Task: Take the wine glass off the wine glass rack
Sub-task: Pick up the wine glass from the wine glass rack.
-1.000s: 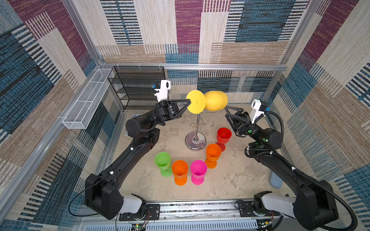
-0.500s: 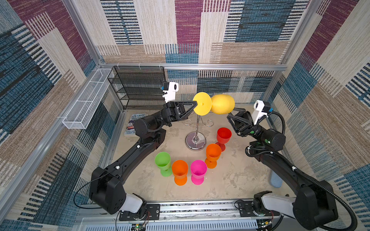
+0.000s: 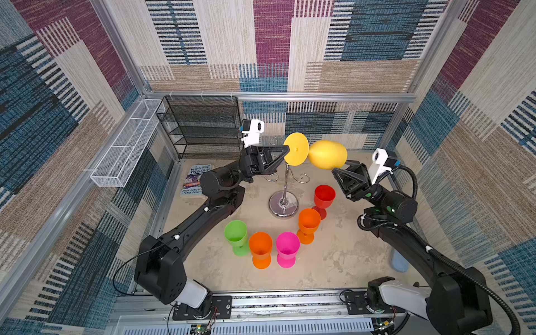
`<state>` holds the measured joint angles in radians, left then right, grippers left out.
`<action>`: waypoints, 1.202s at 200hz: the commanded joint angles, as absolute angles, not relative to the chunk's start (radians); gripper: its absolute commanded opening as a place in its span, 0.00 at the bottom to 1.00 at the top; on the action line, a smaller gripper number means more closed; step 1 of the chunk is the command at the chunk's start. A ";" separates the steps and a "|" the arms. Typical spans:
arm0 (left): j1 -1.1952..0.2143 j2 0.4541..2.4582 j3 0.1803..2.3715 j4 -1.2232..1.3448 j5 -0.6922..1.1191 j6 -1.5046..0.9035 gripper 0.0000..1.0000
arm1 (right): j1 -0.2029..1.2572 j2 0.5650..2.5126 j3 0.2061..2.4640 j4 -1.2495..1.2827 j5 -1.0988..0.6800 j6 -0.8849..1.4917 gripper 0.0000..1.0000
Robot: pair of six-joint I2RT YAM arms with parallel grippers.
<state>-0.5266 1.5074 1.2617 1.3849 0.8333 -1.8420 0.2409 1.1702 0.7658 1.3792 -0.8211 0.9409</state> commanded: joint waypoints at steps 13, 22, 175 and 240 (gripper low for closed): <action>-0.532 1.524 1.281 1.410 0.812 -1.859 0.00 | 0.241 1.139 0.758 1.430 -0.817 0.943 0.41; -0.535 1.527 1.284 1.410 0.809 -1.861 0.00 | 0.241 1.132 0.757 1.419 -0.813 0.937 0.39; -0.591 1.534 1.273 1.410 0.793 -1.781 0.57 | 0.239 0.964 0.899 0.767 -0.547 0.774 0.00; -0.600 1.534 1.268 1.408 0.879 -1.683 0.58 | 0.239 0.958 1.287 -0.308 -0.015 0.403 0.00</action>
<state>-0.5987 1.5375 1.2606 1.3773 0.8261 -1.7512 0.2371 0.9417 1.2182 0.1764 -0.2764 0.5648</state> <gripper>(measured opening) 0.583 0.058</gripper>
